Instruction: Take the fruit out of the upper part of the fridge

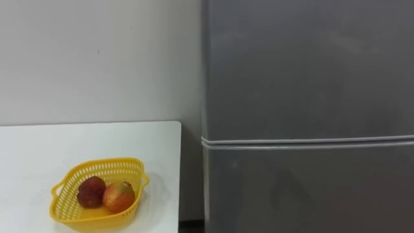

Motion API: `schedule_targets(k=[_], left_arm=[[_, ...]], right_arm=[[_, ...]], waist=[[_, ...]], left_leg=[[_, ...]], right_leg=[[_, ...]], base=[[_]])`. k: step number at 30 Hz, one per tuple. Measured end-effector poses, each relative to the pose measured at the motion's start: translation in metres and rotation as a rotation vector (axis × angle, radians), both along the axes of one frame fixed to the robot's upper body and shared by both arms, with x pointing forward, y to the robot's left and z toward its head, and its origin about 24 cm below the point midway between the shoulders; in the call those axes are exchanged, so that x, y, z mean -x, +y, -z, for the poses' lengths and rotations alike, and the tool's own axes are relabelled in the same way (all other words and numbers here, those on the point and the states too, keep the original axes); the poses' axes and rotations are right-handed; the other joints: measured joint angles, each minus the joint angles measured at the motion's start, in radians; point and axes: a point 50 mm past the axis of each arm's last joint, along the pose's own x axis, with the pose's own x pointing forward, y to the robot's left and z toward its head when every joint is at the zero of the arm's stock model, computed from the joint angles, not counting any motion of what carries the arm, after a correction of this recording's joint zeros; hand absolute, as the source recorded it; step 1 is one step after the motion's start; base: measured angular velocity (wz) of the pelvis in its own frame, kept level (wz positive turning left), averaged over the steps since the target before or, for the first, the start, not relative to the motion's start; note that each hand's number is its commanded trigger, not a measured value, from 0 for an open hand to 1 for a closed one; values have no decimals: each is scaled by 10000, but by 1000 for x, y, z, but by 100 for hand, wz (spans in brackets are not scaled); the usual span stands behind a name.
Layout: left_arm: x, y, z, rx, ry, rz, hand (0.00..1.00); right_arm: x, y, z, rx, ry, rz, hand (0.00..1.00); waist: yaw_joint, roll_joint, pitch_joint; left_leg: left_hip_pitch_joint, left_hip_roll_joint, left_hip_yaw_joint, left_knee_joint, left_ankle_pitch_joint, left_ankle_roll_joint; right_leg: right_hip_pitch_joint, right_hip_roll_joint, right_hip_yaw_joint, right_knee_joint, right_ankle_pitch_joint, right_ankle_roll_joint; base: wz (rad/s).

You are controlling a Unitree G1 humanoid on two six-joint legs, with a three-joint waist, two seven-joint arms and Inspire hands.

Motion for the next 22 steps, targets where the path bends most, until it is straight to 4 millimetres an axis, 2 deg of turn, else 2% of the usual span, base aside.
schedule_targets(k=[4,9,22], left_arm=[[2,-1,2,41,140,-17,0],[9,-2,4,104,514,-5,0],[18,-5,6,706,1272,201,0]], right_arm=[[0,3,2,-277,170,-646,0],[7,12,10,-1121,857,-1300,0],[17,28,20,-3429,1485,-2293,0]], waist=[[27,30,1],[230,29,27],[298,13,25]], left_leg=[[78,0,8,-73,-1,0],[84,-9,-50,-72,-1,0],[92,-38,-309,-44,-2,1]], right_leg=[[22,15,55,-95,0,0],[91,-1,-43,-103,-1,1],[175,-16,-132,-122,-14,8]], base=[[0],[4],[3]])
